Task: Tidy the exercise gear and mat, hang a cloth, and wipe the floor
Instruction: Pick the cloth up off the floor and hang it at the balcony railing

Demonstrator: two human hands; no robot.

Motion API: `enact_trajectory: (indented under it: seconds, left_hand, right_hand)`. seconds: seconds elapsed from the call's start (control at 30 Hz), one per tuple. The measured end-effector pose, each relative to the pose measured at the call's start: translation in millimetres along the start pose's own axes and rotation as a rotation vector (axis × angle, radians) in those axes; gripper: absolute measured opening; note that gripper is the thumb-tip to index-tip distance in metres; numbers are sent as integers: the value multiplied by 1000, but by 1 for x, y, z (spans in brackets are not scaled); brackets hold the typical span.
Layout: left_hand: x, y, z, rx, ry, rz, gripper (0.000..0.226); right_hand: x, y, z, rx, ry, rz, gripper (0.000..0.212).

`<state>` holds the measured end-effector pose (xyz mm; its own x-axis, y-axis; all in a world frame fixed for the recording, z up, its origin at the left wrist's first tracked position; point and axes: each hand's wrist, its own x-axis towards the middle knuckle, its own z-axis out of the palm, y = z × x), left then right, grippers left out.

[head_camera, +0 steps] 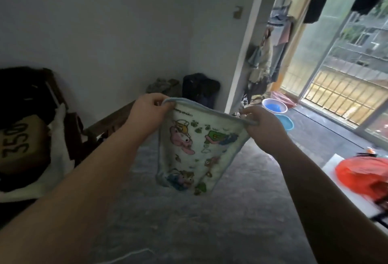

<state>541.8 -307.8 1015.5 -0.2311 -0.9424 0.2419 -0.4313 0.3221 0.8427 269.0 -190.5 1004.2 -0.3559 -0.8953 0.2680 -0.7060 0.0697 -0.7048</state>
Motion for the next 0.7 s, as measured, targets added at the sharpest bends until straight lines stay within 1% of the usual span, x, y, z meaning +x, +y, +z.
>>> enact_trajectory:
  seconds: [0.1,0.17,0.27,0.3,0.37,0.47,0.57,0.7]
  left_hand:
    - [14,32,32,45,-133,51,14]
    - [25,54,58,82,-219,103,19]
    - [40,83,105,16,-304,117,22]
    - [46,92,123,-18,-327,109,21]
    - [57,113,161,-54,-367,127,22]
    - [76,149,222,-86,-411,179,25]
    - [95,182,285,-178,-442,156,22]
    - [120,220,363,-232,-455,173,20]
  right_hand:
    - [-1,30,-45,-87,54,23,18]
    - [-2,52,-74,-63,115,64,14]
    - [-4,89,-117,36,260,129,22]
    - [-4,101,-132,90,302,155,21]
    - [-3,125,-160,169,347,227,13]
    - [7,165,-201,296,409,309,13]
    - [24,207,-243,467,444,357,17]
    - [49,267,-294,396,485,274,20]
